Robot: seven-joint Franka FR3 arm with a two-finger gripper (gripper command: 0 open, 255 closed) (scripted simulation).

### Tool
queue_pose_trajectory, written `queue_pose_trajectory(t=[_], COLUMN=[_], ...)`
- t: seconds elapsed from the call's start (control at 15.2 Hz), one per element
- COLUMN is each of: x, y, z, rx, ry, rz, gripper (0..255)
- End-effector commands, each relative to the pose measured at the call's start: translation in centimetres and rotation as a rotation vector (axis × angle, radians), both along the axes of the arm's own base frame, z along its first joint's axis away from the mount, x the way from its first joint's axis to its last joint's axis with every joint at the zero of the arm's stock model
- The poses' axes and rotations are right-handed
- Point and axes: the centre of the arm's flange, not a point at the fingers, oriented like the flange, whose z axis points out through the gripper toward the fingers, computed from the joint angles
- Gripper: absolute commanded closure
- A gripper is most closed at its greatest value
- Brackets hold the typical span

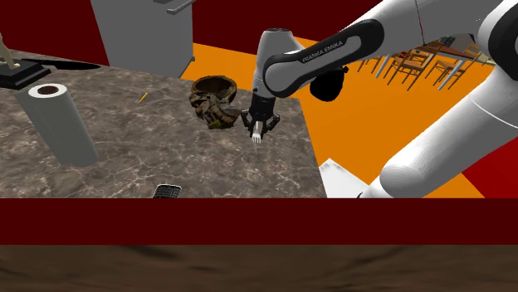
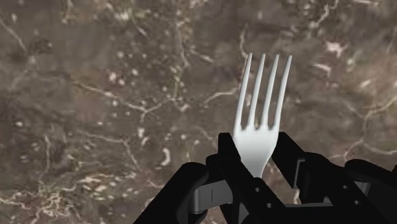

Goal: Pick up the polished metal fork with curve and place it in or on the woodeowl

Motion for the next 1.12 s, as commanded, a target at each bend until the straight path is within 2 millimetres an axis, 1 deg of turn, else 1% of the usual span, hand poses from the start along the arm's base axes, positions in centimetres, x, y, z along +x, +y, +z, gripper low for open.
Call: queue_pose_trajectory(t=[0.0, 1.06], x=[0.0, 0.0], y=[-0.1, -0.1], z=[1.0, 9.5], rx=[0.0, 0.0], ry=[0.001, 0.001], rz=[0.0, 0.0], gripper=[255, 255])
